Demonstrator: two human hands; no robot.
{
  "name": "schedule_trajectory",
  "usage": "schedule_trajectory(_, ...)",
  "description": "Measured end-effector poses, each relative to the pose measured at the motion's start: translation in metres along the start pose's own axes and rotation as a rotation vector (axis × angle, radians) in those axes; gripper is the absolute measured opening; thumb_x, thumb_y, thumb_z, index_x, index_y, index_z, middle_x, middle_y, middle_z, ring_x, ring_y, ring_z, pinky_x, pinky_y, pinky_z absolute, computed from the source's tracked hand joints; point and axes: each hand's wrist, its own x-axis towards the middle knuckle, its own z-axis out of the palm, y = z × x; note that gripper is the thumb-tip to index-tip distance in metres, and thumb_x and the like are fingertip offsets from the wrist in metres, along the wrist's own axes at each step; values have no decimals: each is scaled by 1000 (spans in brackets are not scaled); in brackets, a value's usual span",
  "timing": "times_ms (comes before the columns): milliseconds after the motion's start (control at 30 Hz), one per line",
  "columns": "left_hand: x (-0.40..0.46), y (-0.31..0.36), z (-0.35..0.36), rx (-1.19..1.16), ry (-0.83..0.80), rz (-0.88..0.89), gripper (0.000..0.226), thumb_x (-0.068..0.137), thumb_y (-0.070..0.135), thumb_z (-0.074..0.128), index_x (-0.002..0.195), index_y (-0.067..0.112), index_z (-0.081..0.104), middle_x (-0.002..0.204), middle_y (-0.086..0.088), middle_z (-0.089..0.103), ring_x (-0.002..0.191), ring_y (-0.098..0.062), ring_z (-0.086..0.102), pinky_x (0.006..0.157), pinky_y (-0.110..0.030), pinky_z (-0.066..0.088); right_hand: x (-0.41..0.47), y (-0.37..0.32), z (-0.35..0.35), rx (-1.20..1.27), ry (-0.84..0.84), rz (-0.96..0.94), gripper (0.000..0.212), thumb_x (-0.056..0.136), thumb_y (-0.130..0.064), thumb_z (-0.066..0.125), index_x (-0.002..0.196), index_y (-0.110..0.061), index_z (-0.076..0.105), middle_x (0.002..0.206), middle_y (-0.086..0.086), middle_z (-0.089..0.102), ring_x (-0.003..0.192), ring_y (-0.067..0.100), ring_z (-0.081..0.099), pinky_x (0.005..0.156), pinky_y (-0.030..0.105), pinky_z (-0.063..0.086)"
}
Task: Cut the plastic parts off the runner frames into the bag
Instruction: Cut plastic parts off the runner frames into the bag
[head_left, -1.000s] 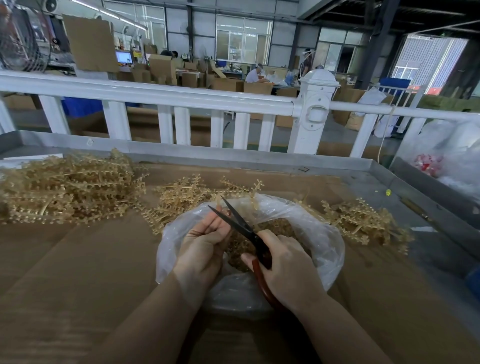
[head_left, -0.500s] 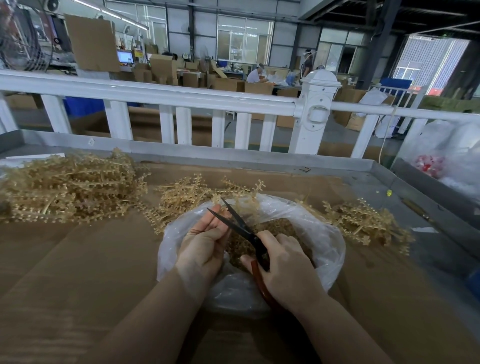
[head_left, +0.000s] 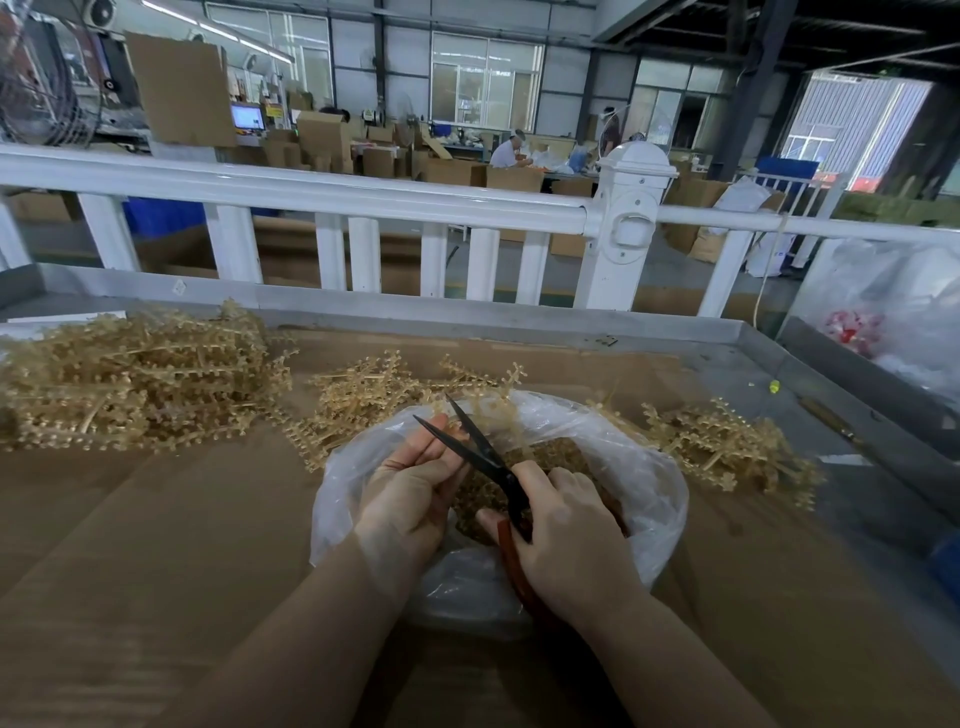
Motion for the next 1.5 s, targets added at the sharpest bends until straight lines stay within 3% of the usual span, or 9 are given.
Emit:
schedule_trajectory(133, -2, 0, 0, 2, -1, 3, 33, 88, -18, 42, 101, 5, 64, 91, -11, 71, 77, -16, 70, 69, -24, 57, -1, 1, 0, 1, 6, -3, 45, 88, -62, 40, 120, -31, 44, 104, -4, 55, 98, 14, 46, 83, 25, 42)
schedule_trajectory(267, 1, -1, 0, -10, 19, 6, 34, 89, -16, 43, 104, 6, 63, 98, -11, 69, 88, -18, 66, 76, -27, 55, -1, 0, 0, 2, 12, -7, 42, 88, -61, 42, 118, -32, 44, 102, -5, 54, 97, 13, 45, 81, 24, 41)
schedule_trajectory(433, 3, 1, -2, -32, 1, 5, 36, 90, -17, 39, 99, 7, 64, 78, -6, 74, 68, -11, 72, 64, -20, 58, 0, -1, -2, 6, -2, -14, 42, 88, -61, 41, 118, -32, 44, 103, -5, 54, 97, 12, 45, 81, 24, 40)
schedule_trajectory(733, -1, -3, 1, 4, -4, 36, 37, 87, -20, 41, 107, 4, 62, 103, -13, 68, 95, -18, 64, 79, -27, 53, 2, -1, -9, 21, -24, -39, 38, 88, -62, 39, 108, -31, 47, 93, -8, 54, 90, 10, 47, 76, 21, 37)
schedule_trajectory(933, -5, -3, 1, 54, -5, 51, 39, 87, -20, 40, 111, 1, 62, 104, -14, 68, 92, -18, 66, 88, -32, 52, 2, 0, -9, 31, -17, -53, 33, 88, -60, 43, 101, -30, 47, 82, -11, 48, 79, 7, 44, 69, 19, 32)
schedule_trajectory(1100, -4, -4, 0, 35, 4, 62, 37, 87, -21, 40, 97, 4, 64, 83, -8, 72, 70, -11, 71, 72, -23, 57, 3, 2, -13, 64, -68, -83, 27, 88, -60, 43, 90, -35, 35, 76, -11, 46, 74, 7, 46, 65, 18, 31)
schedule_trajectory(1500, -3, -5, -1, 26, -4, 69, 37, 86, -23, 40, 94, 3, 65, 80, -9, 73, 69, -11, 71, 69, -22, 58, 5, 4, -11, 29, -83, -92, 30, 88, -61, 41, 90, -32, 34, 77, -9, 48, 73, 10, 49, 65, 20, 36)
